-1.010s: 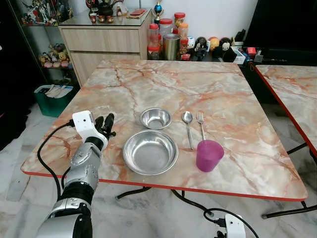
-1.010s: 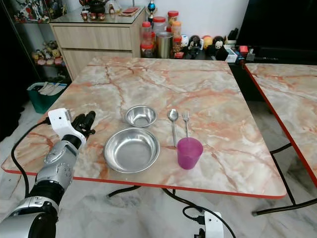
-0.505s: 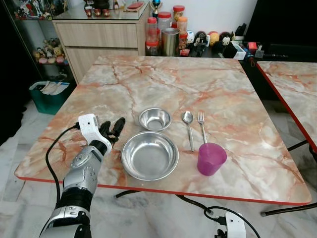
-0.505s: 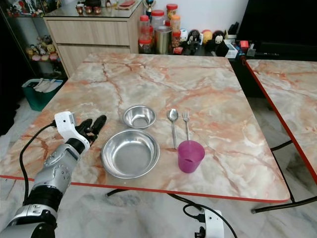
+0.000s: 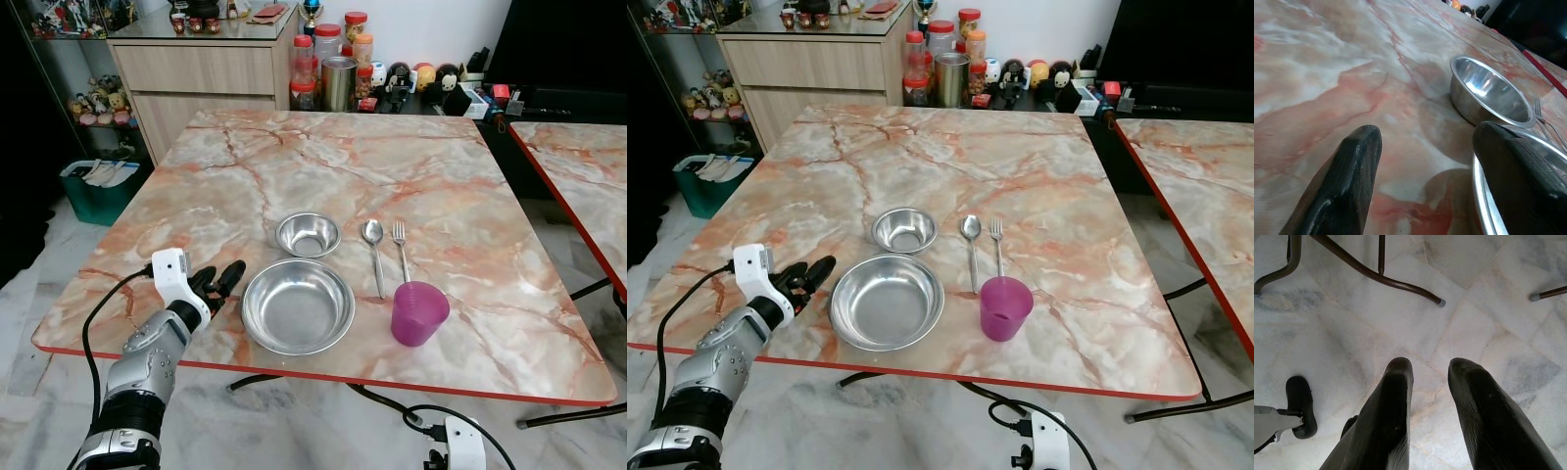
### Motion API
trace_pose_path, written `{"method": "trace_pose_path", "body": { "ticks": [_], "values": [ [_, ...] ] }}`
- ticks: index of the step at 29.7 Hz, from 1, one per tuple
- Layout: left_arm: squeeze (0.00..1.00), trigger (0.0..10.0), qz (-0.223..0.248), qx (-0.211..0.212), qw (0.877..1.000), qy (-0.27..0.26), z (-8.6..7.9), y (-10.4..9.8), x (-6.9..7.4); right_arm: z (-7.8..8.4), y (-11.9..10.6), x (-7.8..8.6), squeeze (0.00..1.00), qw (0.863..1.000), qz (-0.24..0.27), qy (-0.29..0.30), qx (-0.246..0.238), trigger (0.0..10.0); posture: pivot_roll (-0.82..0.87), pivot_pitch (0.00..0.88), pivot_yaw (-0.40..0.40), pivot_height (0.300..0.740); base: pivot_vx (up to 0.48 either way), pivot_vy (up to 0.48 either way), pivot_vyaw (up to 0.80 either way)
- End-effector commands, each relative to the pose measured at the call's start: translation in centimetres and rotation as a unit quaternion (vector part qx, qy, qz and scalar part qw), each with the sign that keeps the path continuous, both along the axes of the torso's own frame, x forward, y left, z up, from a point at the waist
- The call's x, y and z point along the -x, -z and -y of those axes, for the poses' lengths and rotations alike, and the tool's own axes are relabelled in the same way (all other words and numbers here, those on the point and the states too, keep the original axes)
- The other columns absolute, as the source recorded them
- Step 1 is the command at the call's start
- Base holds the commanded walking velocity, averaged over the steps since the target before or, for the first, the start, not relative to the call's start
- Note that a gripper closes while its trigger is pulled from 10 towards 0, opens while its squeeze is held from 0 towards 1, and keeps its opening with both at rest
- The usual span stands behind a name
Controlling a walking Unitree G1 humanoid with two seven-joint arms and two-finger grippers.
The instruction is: Setting the table
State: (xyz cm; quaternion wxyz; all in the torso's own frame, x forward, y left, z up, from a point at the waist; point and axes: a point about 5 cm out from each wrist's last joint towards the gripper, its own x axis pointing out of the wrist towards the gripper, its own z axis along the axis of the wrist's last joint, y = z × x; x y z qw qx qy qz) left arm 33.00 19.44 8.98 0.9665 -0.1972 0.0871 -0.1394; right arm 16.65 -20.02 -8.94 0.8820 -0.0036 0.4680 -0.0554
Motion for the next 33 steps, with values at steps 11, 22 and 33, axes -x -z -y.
{"method": "trace_pose_path", "body": {
  "ticks": [11,22,33],
  "values": [
    [0.00,10.0,-0.012,-0.012,0.998,0.054,1.5,0.4,0.4,0.0,0.0,0.0,0.00,1.000,0.000,0.013,-0.003,10.0,0.00,0.000,-0.008,0.740,0.000,0.000,0.00],
    [0.00,10.0,-0.024,-0.033,0.997,0.072,1.9,0.8,0.6,0.1,0.0,0.1,0.00,1.000,0.000,0.014,-0.003,10.0,0.00,0.000,-0.007,0.740,0.000,0.000,0.00],
    [0.00,0.0,-0.017,-0.108,0.988,0.111,2.4,0.1,0.5,0.1,0.0,0.1,0.00,1.000,0.001,0.014,-0.003,10.0,0.00,0.000,-0.008,0.740,0.000,0.000,0.00]
  ]
}}
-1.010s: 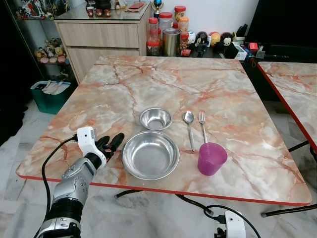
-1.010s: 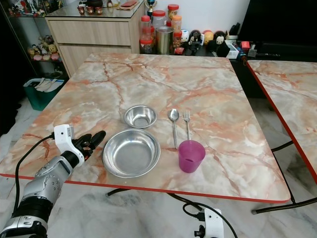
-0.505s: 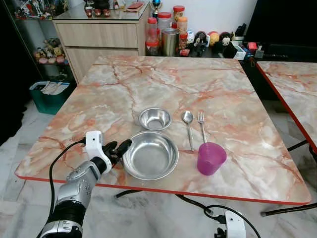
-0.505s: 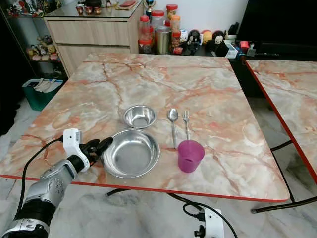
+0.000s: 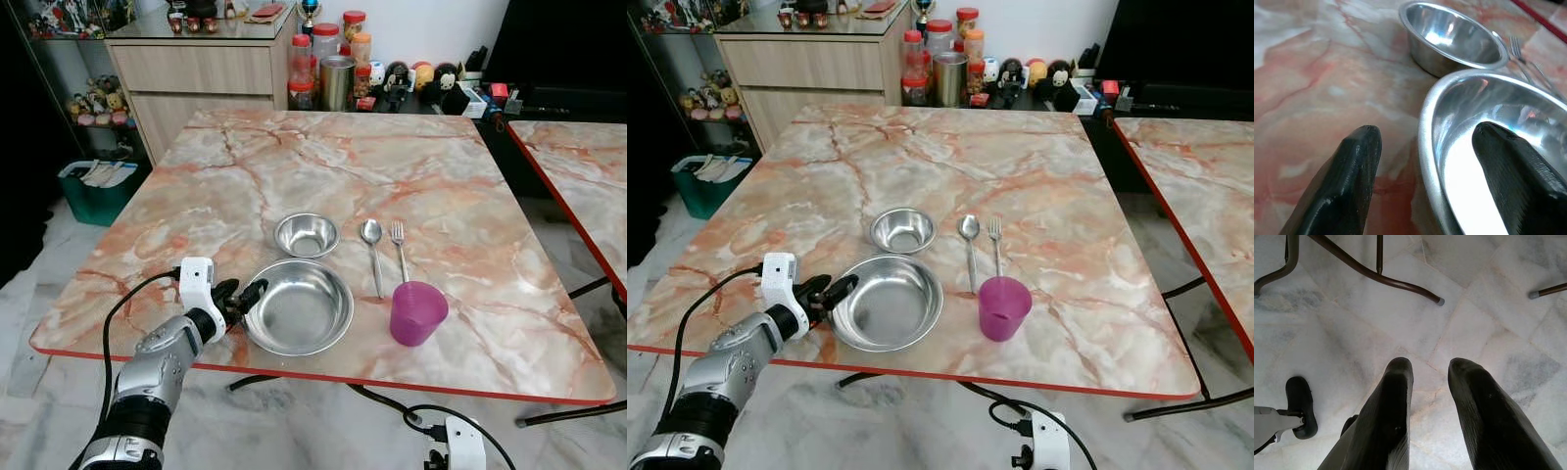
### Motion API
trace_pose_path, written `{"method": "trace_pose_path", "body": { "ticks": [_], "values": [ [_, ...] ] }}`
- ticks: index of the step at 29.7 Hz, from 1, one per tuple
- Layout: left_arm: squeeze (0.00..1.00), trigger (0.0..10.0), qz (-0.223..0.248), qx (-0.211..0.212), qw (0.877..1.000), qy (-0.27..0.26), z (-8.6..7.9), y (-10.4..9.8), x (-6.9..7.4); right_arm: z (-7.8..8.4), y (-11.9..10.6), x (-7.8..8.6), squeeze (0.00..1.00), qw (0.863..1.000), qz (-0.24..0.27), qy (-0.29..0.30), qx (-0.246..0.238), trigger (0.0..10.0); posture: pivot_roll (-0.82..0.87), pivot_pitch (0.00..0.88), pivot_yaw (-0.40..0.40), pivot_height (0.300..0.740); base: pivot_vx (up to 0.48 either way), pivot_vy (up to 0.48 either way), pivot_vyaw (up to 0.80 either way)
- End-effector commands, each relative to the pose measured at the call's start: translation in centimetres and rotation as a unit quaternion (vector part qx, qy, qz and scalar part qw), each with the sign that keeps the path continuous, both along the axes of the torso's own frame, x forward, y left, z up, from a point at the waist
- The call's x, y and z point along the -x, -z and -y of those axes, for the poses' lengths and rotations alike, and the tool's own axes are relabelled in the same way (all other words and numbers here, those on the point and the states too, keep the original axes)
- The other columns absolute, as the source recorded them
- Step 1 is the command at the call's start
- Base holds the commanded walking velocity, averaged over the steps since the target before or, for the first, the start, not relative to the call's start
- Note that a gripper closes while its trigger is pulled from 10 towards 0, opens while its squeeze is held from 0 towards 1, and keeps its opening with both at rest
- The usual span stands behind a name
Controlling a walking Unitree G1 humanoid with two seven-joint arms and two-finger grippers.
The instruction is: Setting the table
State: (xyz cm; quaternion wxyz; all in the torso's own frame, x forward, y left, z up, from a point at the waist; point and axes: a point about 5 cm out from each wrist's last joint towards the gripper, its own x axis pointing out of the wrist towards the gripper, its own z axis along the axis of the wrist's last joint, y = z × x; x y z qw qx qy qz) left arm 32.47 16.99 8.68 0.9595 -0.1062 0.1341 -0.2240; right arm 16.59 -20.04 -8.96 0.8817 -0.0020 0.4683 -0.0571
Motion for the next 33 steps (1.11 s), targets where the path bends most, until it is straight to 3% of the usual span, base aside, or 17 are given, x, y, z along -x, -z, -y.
{"method": "trace_pose_path", "body": {
  "ticks": [1,24,31,32,33],
  "values": [
    [0.00,0.0,0.002,-0.023,1.000,0.014,0.09,-0.30,-0.05,0.02,0.00,0.01,0.00,1.000,0.001,0.012,-0.003,10.0,0.00,0.000,-0.008,0.740,0.000,0.000,0.00],
    [0.00,0.0,0.016,-0.052,0.998,0.025,0.08,-1.29,-0.15,-0.04,-0.03,-0.09,0.00,1.000,0.003,0.013,-0.004,10.0,0.00,0.000,-0.007,0.740,0.000,0.000,0.00],
    [0.00,0.0,-0.008,-0.073,0.995,0.060,0.49,-0.60,0.39,-0.07,-0.02,-0.08,0.00,1.000,0.003,0.013,-0.005,10.0,0.00,0.000,-0.006,0.740,0.000,0.000,0.00],
    [0.00,0.8,-0.010,-0.077,0.995,0.068,0.68,-0.46,0.54,-0.08,-0.02,-0.07,0.00,1.000,0.003,0.013,-0.005,10.0,0.00,0.000,-0.006,0.740,0.000,0.000,0.00],
    [0.00,6.9,-0.010,-0.079,0.994,0.068,0.72,-0.45,0.56,-0.09,-0.02,-0.08,0.00,1.000,0.003,0.013,-0.005,10.0,0.00,0.000,-0.006,0.740,0.000,0.000,0.00]
  ]
}}
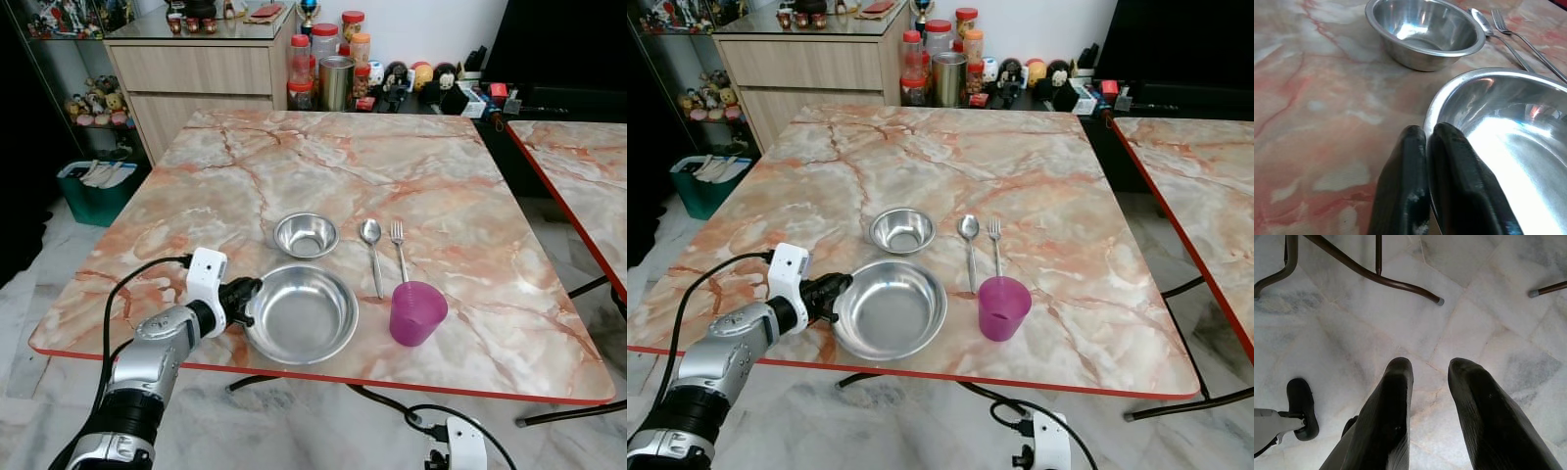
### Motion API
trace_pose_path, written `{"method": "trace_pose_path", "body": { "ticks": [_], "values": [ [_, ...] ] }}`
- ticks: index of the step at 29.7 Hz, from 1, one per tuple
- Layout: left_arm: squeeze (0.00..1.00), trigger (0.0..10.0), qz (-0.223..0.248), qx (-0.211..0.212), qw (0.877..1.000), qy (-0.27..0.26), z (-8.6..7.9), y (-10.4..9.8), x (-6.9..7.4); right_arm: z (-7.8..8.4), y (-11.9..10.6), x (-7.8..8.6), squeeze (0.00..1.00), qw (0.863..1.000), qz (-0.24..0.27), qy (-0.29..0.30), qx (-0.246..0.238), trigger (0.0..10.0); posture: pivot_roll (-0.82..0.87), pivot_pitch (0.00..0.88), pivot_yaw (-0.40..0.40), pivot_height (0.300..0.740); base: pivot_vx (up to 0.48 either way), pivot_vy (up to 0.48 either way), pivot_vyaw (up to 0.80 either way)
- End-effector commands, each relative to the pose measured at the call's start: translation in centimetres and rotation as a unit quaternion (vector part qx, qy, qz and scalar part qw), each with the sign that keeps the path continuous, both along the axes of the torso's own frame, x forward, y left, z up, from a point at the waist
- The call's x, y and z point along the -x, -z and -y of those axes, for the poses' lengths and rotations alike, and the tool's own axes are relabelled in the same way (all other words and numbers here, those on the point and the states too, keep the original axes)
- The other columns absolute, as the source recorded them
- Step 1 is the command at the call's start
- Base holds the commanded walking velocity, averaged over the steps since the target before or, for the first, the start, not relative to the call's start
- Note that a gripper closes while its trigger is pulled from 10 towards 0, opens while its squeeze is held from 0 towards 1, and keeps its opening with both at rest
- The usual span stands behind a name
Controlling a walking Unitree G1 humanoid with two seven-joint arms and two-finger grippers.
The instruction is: Setting the table
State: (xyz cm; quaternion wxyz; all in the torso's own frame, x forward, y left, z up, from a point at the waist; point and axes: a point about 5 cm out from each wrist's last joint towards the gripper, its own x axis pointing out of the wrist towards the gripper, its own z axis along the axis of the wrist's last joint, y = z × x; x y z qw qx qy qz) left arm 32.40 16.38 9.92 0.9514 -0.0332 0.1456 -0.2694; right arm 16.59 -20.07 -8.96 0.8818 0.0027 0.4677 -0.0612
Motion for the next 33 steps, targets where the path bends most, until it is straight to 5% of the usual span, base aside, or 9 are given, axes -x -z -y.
{"method": "trace_pose_path", "body": {
  "ticks": [1,8,9,10,25,26,33],
  "values": [
    [0.00,10.0,-0.020,-0.016,1.000,0.007,0.1,0.8,0.5,-0.1,0.0,-0.1,0.00,1.000,0.002,0.007,-0.003,10.0,0.00,0.000,-0.006,0.740,0.000,0.000,0.00],
    [0.01,10.0,-0.019,-0.015,1.000,-0.001,-0.2,0.8,0.4,-0.1,0.0,-0.1,0.00,1.000,0.002,0.007,-0.003,10.0,0.00,0.000,-0.007,0.740,0.000,0.000,0.00],
    [0.76,10.0,-0.016,-0.011,1.000,-0.008,-0.3,0.7,0.3,-0.1,0.0,-0.1,0.00,1.000,0.002,0.007,-0.002,10.0,0.00,0.000,-0.007,0.740,0.000,0.000,0.00],
    [1.00,10.0,-0.015,-0.008,1.000,-0.013,-0.4,0.6,0.3,-0.1,0.0,-0.1,0.00,1.000,0.002,0.007,-0.002,10.0,0.00,0.000,-0.007,0.740,0.000,0.000,0.00],
    [0.96,10.0,0.024,-0.019,1.000,0.010,-0.3,-1.0,0.1,-0.1,-0.1,-0.2,0.00,1.000,0.003,0.006,-0.002,10.0,0.00,0.000,-0.009,0.740,0.000,0.000,0.00],
    [0.00,10.0,0.021,-0.023,0.999,0.035,0.1,-0.9,0.5,-0.1,-0.1,-0.2,0.00,1.000,0.003,0.007,-0.002,10.0,0.00,0.000,-0.009,0.740,0.000,0.000,0.00],
    [0.00,10.0,0.010,-0.035,0.997,0.063,0.7,-0.3,1.0,-0.1,0.0,-0.2,0.00,1.000,0.003,0.008,-0.001,10.0,0.00,0.000,-0.008,0.740,0.000,0.000,0.00]
  ]
}}
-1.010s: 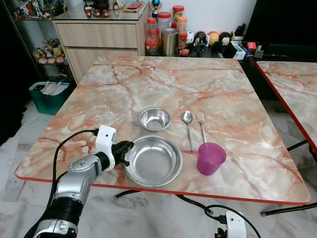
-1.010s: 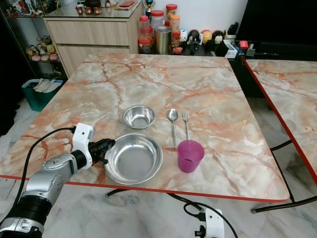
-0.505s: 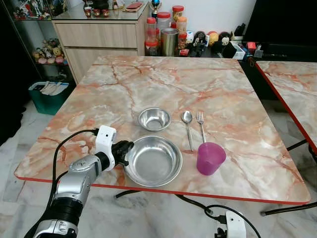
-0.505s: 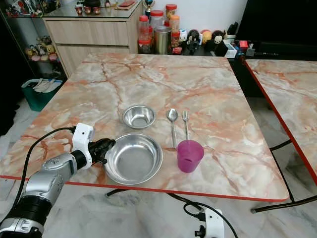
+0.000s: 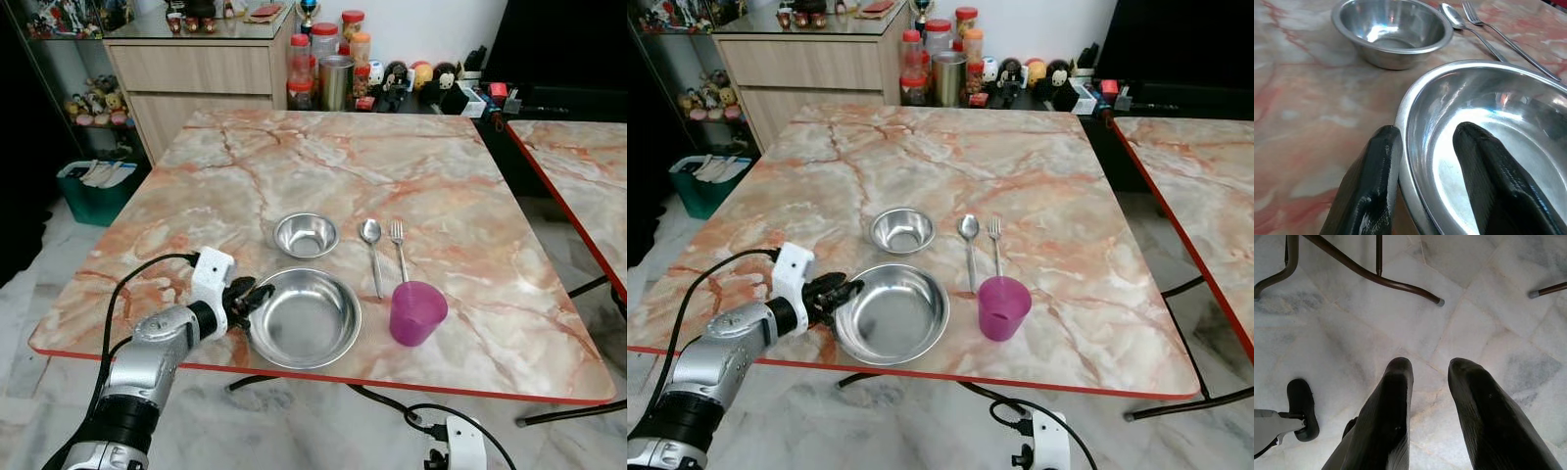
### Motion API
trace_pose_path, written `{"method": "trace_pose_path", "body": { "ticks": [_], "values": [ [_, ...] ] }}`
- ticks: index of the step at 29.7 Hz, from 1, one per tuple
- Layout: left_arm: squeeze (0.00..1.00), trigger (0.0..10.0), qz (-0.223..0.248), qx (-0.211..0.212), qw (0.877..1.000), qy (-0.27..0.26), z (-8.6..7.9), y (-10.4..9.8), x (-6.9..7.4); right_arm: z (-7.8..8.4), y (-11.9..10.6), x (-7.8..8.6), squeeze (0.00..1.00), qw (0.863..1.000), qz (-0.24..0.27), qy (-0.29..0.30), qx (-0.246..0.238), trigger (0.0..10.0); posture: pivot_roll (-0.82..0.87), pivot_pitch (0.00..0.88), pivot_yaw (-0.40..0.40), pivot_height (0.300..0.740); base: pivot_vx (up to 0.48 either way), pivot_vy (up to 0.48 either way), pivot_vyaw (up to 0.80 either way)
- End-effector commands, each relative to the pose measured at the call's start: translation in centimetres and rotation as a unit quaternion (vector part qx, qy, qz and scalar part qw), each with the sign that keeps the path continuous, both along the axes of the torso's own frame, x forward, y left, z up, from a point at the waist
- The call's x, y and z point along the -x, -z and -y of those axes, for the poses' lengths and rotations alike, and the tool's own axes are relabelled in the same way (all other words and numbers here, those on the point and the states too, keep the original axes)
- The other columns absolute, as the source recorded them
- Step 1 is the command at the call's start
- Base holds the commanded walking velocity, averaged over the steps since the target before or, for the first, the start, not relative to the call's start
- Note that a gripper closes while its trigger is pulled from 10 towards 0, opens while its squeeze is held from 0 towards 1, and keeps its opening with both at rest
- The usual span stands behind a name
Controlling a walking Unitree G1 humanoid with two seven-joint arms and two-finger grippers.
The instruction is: Setting the table
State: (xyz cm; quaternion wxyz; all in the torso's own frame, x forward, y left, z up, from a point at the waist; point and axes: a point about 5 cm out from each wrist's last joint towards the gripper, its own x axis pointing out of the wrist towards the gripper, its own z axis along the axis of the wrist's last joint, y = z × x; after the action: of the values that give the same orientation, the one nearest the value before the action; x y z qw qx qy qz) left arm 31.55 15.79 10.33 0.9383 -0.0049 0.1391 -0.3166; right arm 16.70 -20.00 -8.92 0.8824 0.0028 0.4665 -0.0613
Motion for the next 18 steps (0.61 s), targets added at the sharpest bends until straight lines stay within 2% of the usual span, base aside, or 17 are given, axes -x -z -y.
{"method": "trace_pose_path", "body": {
  "ticks": [1,6,12,15,18],
  "values": [
    [0.00,10.0,-0.004,-0.020,1.000,0.009,0.2,0.1,0.2,0.0,0.0,0.0,0.00,1.000,0.001,0.008,-0.002,10.0,0.00,0.000,-0.008,0.740,0.000,0.000,0.00],
    [0.00,10.0,-0.010,-0.026,0.999,0.015,0.3,0.3,0.3,0.0,0.0,0.0,0.00,1.000,0.001,0.008,-0.001,10.0,0.00,0.000,-0.008,0.740,0.000,0.000,0.00],
    [0.00,10.0,-0.005,-0.030,1.000,-0.002,0.1,0.2,0.0,0.1,0.0,0.0,0.00,1.000,0.001,0.009,-0.001,10.0,0.00,0.000,-0.008,0.740,0.000,0.000,0.00],
    [0.00,10.0,0.007,-0.026,0.999,-0.043,-0.7,-0.4,-0.8,0.1,0.0,0.0,0.00,1.000,0.001,0.009,-0.001,10.0,0.00,0.000,-0.008,0.740,0.000,0.000,0.00],
    [0.00,10.0,0.011,-0.024,0.998,-0.052,-0.9,-0.6,-1.0,0.1,0.0,0.0,0.00,1.000,0.001,0.009,-0.001,10.0,0.00,0.000,-0.007,0.740,0.000,0.000,0.00]
  ]
}}
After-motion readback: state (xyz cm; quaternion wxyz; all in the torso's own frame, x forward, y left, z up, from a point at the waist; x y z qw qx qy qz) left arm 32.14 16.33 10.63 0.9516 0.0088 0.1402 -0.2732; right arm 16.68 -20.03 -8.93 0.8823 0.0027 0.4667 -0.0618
